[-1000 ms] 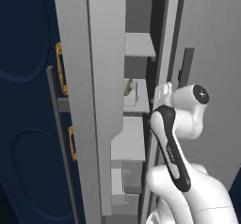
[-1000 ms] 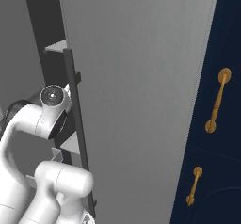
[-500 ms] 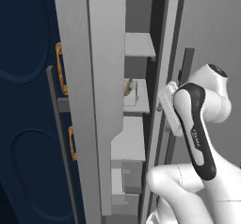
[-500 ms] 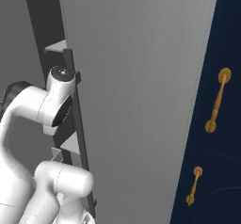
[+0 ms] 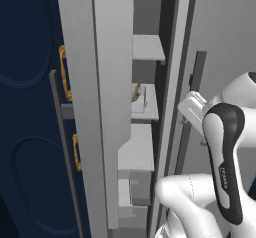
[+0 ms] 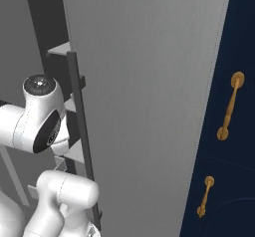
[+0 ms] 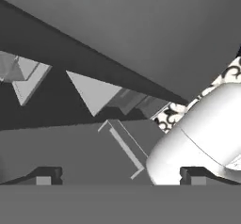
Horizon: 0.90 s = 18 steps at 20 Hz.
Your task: Take the meat container that has the fish and place it on the second highest rack of the freezer. Then take the vegetable container that has the mushroom and cucumber and place it on the highest rack of the freezer.
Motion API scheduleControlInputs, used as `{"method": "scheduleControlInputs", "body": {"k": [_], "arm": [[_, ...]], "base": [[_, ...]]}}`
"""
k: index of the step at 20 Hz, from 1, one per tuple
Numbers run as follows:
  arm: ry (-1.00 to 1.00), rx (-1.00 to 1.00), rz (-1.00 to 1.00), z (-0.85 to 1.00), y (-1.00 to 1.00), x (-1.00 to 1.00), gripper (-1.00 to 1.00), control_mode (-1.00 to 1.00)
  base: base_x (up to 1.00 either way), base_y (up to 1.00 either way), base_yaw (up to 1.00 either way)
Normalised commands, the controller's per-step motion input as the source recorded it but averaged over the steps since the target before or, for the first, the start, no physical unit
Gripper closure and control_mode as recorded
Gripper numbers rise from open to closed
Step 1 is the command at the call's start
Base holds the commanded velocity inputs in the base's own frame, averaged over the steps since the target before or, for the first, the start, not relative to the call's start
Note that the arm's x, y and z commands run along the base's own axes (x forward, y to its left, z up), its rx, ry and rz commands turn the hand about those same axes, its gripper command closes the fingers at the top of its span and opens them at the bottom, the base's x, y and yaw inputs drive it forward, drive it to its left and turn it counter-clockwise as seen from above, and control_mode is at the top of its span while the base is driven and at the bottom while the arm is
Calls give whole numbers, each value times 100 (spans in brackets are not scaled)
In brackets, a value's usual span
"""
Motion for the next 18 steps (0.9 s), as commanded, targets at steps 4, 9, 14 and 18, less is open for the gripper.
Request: {"method": "scheduleControlInputs", "body": {"k": [4,9,14,18], "arm": [[6,-25,46,43,-25,-12,-100,-100],[10,-16,46,14,-1,-49,-100,-100],[-6,-6,13,0,0,-33,-100,100],[0,0,0,0,0,0,-100,100]], "base": [[0,0,0],[0,0,0],[-38,0,3],[-100,23,2]]}}
